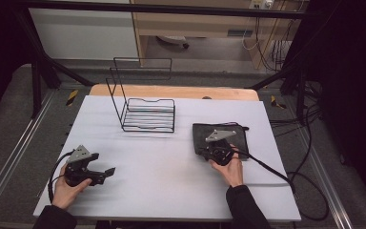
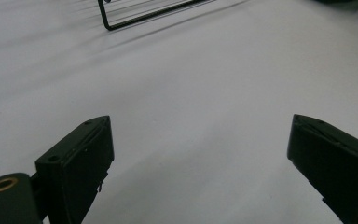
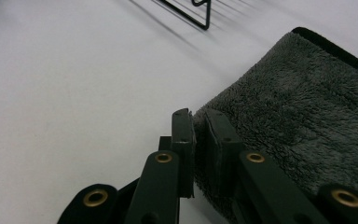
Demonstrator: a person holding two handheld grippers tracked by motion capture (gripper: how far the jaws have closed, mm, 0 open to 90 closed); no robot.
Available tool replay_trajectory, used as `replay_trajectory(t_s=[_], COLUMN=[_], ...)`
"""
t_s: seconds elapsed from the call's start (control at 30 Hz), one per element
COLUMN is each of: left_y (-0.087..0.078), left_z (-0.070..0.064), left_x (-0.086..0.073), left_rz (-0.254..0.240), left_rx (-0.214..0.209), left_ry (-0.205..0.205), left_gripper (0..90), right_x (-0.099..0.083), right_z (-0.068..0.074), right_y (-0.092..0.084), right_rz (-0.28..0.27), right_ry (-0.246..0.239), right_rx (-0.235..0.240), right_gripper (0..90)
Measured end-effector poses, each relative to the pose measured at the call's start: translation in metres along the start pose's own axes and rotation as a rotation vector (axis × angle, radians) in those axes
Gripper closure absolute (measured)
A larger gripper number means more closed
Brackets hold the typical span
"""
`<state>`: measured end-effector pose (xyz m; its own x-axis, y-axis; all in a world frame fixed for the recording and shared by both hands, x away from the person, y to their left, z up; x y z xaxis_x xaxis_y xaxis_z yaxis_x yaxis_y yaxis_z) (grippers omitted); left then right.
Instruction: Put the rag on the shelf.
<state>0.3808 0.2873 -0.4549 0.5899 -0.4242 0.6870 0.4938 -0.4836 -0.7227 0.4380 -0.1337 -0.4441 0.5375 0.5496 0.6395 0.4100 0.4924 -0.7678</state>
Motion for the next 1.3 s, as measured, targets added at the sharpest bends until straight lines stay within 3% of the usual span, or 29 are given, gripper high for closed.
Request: replay_trajectory(t_s=[0.27, 0.53, 0.6, 0.73, 0.77, 0.87, 0.97, 1.13, 1.3], left_y=[0.0, 0.0, 0.0, 0.0, 0.0, -0.001, 0.0, 0.001, 0.001], left_z=[0.0, -0.001, 0.0, -0.001, -0.001, 0.0, -0.001, -0.001, -0.002], left_x=[0.0, 0.0, 0.0, 0.0, 0.0, 0.0, 0.0, 0.0, 0.0], left_rz=[-0.003, -0.001, -0.001, -0.001, 0.001, -0.001, 0.002, 0.002, 0.002], left_rx=[0.001, 0.001, 0.001, 0.001, 0.002, 0.002, 0.001, 0.001, 0.002], left_ry=[-0.001, 0.003, 0.001, 0.002, 0.005, 0.003, 0.006, 0.002, 0.003], left_gripper=[7.0, 7.0, 7.0, 7.0, 7.0, 7.0, 7.0, 7.0, 7.0], right_x=[0.006, 0.013, 0.011, 0.013, 0.014, 0.014, 0.006, -0.025, -0.059], right_z=[0.017, 0.023, 0.023, 0.027, 0.026, 0.016, 0.0, -0.026, -0.04], right_y=[0.009, 0.028, 0.033, 0.028, 0.024, 0.007, -0.015, -0.043, -0.052], right_rz=[0.005, 0.021, 0.021, -0.021, -0.027, -0.047, -0.064, -0.028, 0.019], right_ry=[-0.021, 0.01, 0.017, 0.032, 0.032, 0.037, 0.084, 0.122, 0.128], right_rx=[0.025, 0.022, 0.028, 0.08, 0.072, 0.025, -0.009, -0.079, -0.119], right_gripper=[82.9, 81.0, 76.5, 55.7, 51.2, 41.3, 41.5, 42.0, 45.7])
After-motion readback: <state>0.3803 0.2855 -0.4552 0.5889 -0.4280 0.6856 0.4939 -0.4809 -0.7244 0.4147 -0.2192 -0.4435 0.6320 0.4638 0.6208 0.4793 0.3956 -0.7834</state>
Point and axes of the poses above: each handheld gripper's, and its own axes: y roughly forward along the jaws, x roughly out of its top, z roughly to its left, the point moved 3 cm from there along y, roughly forward along the jaws, and after that the axes turned 10 degrees about z, right-handed, at the moved point
